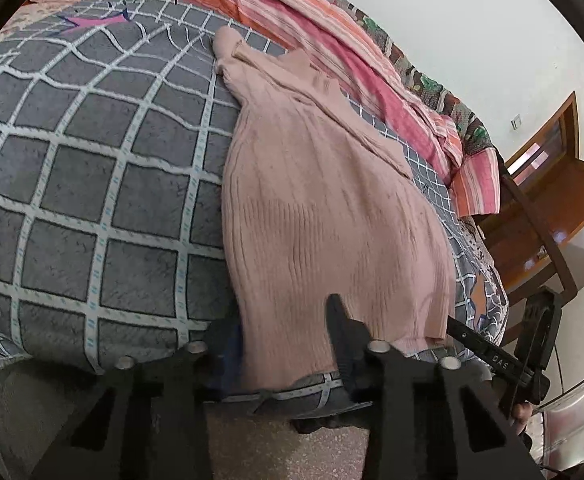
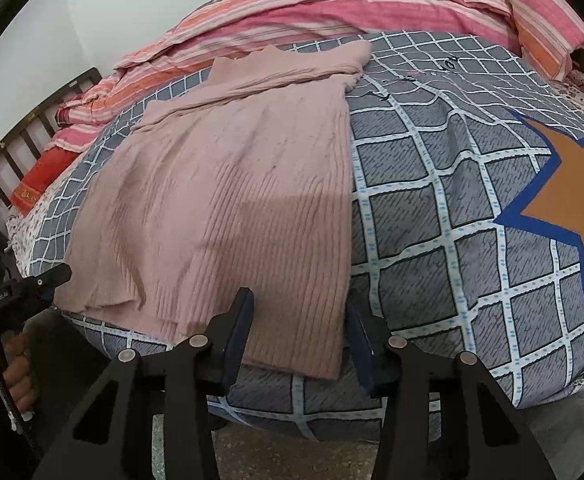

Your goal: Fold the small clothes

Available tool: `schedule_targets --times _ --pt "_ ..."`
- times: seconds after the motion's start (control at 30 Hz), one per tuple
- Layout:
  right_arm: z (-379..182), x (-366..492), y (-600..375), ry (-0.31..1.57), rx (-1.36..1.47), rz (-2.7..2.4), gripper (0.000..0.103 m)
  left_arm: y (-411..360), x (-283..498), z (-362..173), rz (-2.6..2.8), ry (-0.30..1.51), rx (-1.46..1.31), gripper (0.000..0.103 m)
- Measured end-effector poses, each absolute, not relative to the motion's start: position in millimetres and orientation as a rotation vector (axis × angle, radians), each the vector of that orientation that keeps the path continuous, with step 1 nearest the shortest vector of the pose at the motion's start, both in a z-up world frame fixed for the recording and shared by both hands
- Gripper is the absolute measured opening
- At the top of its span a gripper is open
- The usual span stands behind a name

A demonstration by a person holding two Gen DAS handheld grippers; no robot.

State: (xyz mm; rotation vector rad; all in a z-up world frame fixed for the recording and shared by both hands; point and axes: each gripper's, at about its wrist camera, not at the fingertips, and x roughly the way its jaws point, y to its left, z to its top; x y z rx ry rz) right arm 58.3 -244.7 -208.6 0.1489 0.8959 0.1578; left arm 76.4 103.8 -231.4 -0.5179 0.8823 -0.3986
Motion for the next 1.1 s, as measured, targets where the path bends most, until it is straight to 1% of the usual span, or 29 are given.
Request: schedule_targets --times 0.03,0.07,0.1,0.13,0.17,0.23,0.33,0.4,0.53,0.7,0.9,1.1 --pt "-208.8 58.5 -244.6 0.896 0.147 0.157 0.037 103.2 76.3 -231.4 -0.394 0.883 -0.516 0.026" --pt "-209.2 58.6 -244.4 0.899 0.151 0.16 0.035 101.9 76.0 -231.5 -0.388 0.884 -0.513 0.022" --pt "-209.7 58.9 -244.7 0.901 0.161 0.165 0.026 101.1 76.0 -232.4 -0.393 0.889 -0.513 0.02" --pt "-210.6 59.6 -245.1 0.909 0.171 0.174 0.012 100.6 75.9 -233.4 -0.393 0.894 -0.516 0.016" --pt "-211.7 60.6 -245.7 0.917 0.186 0.187 0.009 99.1 75.6 -235.0 -0.394 0.903 -0.521 0.011" --pt "-211.3 60.9 -246.6 0.916 0.194 0.191 0.006 97.3 73.5 -235.7 -0.397 0.907 -0.522 0.008" --pt "-202.5 60.2 -251.0 0.894 0.232 0.205 0.006 99.9 69.5 -226.9 -0.409 0.87 -0.546 0.006" --pt "-186.5 61.0 -257.1 0.863 0.261 0.211 0.005 104.8 70.8 -216.2 -0.414 0.848 -0.563 0.006" --pt "-140.7 68.9 -259.9 0.776 0.244 0.203 0.005 115.4 77.6 -177.8 -0.433 0.754 -0.598 0.006" --pt "-100.8 87.9 -252.8 0.699 0.221 0.183 0.005 115.8 101.4 -130.1 -0.419 0.659 -0.604 0.006" --pt "-59.6 119.3 -241.3 0.627 0.226 0.187 0.005 109.7 138.9 -101.0 -0.383 0.606 -0.599 0.006" --pt "-39.8 150.5 -243.5 0.581 0.256 0.176 0.005 115.6 165.9 -85.4 -0.37 0.544 -0.609 0.006"
